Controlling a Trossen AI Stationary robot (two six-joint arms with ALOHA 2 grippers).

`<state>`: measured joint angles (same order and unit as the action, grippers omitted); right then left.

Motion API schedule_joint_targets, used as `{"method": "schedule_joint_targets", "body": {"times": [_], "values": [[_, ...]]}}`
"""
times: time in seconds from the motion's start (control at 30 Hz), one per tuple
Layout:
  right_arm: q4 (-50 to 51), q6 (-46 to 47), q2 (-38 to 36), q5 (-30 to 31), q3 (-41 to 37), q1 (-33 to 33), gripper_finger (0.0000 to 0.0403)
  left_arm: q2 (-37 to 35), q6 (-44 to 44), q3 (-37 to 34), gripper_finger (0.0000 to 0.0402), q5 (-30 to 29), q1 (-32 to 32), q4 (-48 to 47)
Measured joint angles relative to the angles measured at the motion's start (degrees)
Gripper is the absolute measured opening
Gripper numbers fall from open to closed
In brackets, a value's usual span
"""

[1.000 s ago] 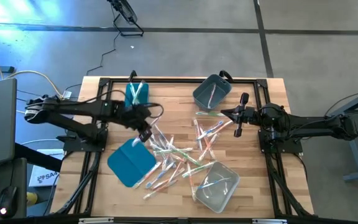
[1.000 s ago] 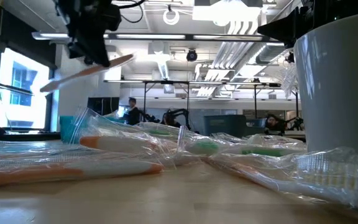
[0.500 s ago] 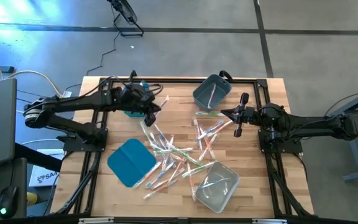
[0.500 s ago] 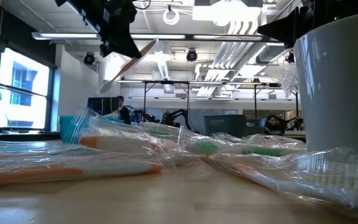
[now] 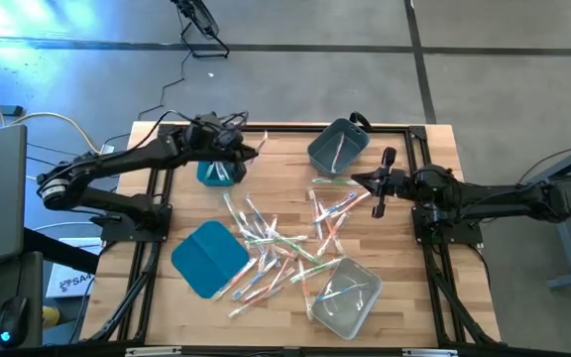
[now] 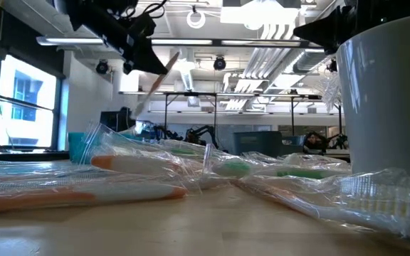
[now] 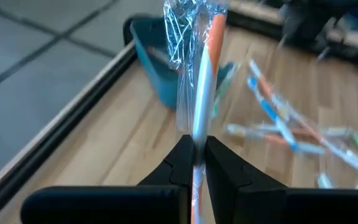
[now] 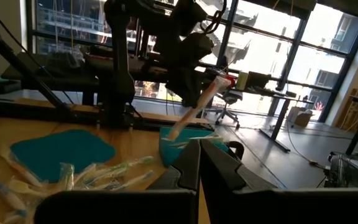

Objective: Pick & Place Toothbrushes
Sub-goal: Put the orange toothbrush into the dark gray bin

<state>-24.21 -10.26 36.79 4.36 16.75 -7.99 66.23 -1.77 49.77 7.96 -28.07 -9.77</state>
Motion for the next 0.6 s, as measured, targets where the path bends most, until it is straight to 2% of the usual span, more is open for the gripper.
{"method": "schedule_joint_targets", "body": {"times": [0.13,0.3,0.47,0.6], "values": [[-1.8,3.9,3.1,0.0,0.0,0.0,0.0003,0.5,0.1,-3.5,0.0019,6.3,-2.9,6.6],[-6.5,7.8,8.6,0.2,0.0,0.0,0.0003,0.5,2.5,-5.2,0.0019,9.8,-5.0,7.0],[-18.7,8.1,17.1,0.5,0.0,0.0,0.0003,0.9,4.5,-7.2,0.0019,11.3,-6.3,13.1],[-27.6,8.8,24.0,3.3,0.0,0.0,0.0003,2.4,4.5,-8.3,0.0019,16.4,-6.0,20.2]]}}
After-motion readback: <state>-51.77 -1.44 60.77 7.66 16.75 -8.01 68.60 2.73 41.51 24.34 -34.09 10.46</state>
